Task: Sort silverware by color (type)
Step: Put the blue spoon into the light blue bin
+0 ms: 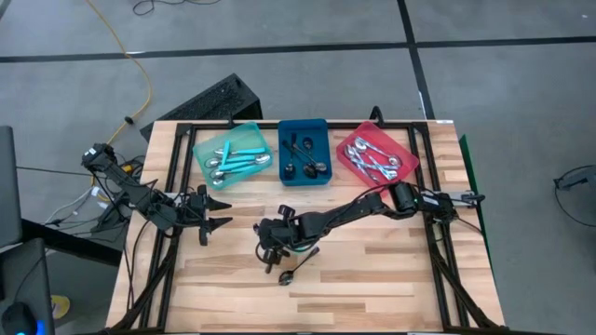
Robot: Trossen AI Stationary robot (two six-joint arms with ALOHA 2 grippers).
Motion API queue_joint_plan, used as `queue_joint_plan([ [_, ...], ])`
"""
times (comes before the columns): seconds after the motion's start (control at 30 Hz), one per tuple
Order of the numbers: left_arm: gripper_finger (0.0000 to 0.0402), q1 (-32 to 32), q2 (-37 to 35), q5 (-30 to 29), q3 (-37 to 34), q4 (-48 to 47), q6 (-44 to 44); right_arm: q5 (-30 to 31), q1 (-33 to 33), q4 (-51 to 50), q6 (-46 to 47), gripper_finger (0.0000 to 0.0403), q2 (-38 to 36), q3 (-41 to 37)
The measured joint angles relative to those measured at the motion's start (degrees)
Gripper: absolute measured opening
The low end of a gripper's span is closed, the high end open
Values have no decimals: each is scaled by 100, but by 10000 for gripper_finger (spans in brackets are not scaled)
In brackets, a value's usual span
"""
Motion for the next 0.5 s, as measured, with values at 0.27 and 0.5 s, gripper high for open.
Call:
queue_joint_plan([
  [0.27,194,0,0,0,0,0,0,-65,1,2,-1,153,1,-229],
  [0.5,194,-2,0,0,0,0,2,-28,2,250,14,153,-22,-544],
])
